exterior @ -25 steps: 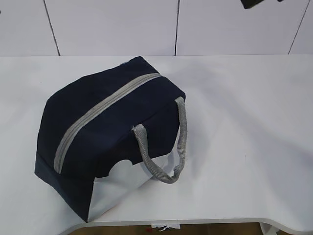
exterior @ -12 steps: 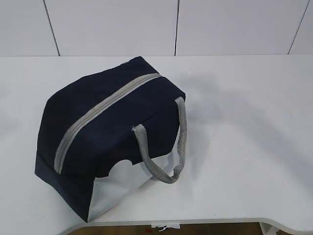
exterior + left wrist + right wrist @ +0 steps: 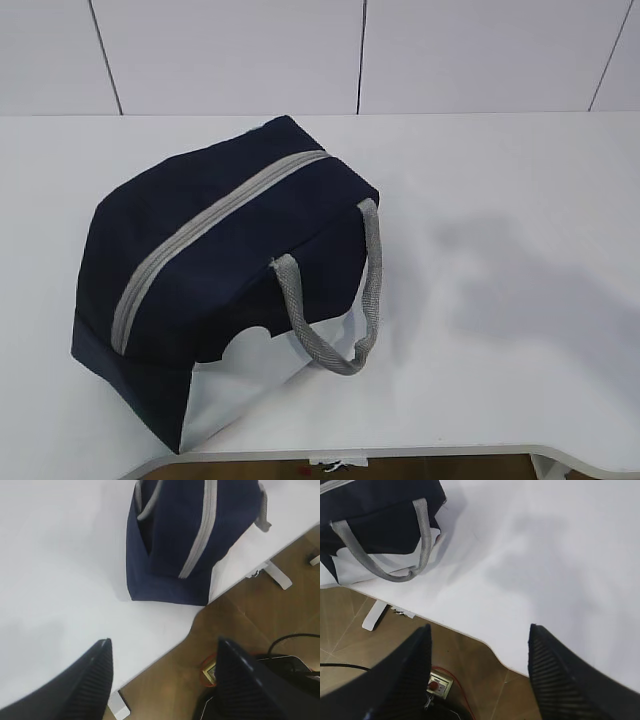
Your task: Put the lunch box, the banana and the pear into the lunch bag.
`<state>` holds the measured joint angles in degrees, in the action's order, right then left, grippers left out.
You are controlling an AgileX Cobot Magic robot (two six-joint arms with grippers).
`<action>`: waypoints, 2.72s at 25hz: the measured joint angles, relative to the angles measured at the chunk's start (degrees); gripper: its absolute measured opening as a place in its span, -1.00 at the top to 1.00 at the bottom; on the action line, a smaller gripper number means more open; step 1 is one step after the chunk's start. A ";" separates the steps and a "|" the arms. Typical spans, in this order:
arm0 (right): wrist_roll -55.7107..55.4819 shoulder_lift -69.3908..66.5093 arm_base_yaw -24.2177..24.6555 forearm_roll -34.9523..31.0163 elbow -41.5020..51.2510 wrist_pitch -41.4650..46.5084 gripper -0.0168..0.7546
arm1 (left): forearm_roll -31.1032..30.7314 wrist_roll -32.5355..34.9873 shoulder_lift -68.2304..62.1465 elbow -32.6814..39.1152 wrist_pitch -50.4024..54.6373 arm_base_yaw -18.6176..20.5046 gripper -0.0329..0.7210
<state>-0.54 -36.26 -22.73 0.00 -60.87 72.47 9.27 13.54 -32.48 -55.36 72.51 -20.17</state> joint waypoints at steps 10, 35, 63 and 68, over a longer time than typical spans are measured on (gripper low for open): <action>-0.11 18.98 0.00 0.00 11.44 0.37 -0.24 | 0.00 0.00 18.18 13.71 -2.91 0.00 -0.33; -0.11 37.28 0.00 2.66 32.21 -6.35 -0.24 | -10.83 -12.76 31.76 25.42 -8.46 0.00 -0.16; -0.11 37.28 10.98 2.66 32.32 -6.39 -0.24 | -10.83 -13.54 31.76 25.42 -8.68 16.45 -0.07; -0.11 37.28 11.87 2.76 32.32 -6.48 -0.24 | -10.83 -13.54 31.76 25.42 -8.68 17.15 -0.03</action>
<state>-0.65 1.02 -10.85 2.76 -28.55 65.99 -1.56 0.00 -0.72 -29.95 63.83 -3.02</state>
